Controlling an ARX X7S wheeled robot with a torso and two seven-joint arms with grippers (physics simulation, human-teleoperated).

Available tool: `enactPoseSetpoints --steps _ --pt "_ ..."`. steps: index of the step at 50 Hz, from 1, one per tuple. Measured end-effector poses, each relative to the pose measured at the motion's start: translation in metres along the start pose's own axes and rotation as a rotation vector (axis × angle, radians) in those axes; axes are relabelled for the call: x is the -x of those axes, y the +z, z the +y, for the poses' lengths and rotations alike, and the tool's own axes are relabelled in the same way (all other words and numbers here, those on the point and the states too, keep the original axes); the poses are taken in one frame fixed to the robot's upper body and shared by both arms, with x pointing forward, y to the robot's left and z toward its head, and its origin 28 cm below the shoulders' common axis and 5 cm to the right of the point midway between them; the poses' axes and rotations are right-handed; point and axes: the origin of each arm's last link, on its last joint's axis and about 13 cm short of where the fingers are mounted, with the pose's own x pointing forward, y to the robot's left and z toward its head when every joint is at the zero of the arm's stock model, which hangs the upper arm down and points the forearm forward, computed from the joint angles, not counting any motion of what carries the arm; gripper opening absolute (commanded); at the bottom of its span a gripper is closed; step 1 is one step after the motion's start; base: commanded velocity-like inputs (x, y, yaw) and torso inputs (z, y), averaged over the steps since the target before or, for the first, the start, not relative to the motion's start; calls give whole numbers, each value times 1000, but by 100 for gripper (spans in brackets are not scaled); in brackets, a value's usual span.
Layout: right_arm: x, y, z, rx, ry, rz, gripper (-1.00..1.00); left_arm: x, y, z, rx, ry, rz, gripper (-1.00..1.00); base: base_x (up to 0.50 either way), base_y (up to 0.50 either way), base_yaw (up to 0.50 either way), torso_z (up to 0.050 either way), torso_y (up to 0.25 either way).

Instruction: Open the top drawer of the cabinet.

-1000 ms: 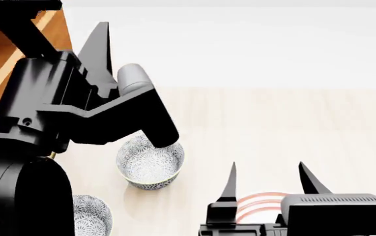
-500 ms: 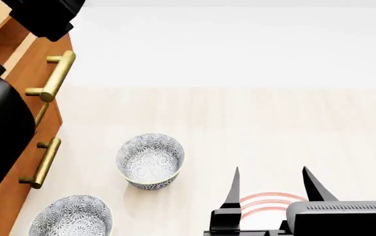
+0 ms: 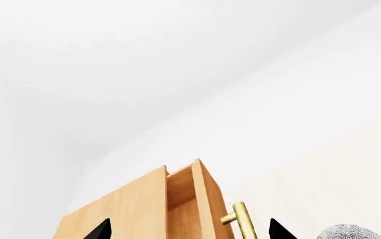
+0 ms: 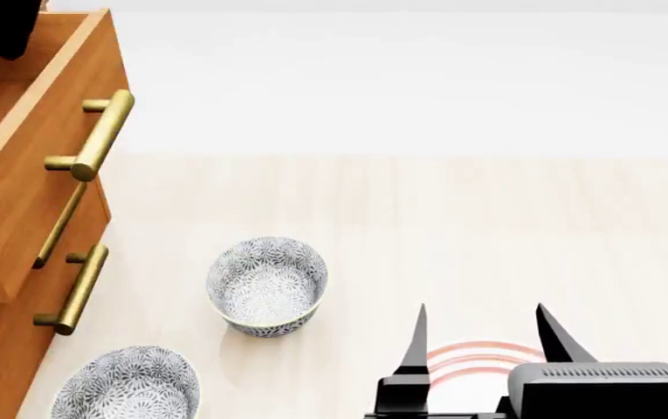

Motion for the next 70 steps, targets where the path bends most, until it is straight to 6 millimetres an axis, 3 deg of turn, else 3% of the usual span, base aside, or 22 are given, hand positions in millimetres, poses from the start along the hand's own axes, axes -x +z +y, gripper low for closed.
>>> enactPoseSetpoints --steps 21,41,59,70 --pt "-5 -7 -2 3 -11 17 100 -38 -23 3 183 -121 96 100 0 0 0 0 0" --pt "-6 -13 -3 14 -19 24 100 -75 -40 0 355 -97 206 100 0 0 0 0 0" --pt "-6 -16 -2 14 -21 30 100 -95 -57 -5 451 -120 261 100 0 0 0 0 0" --pt "-6 -16 -1 16 -19 29 100 -108 -77 -9 469 -121 296 100 0 0 0 0 0"
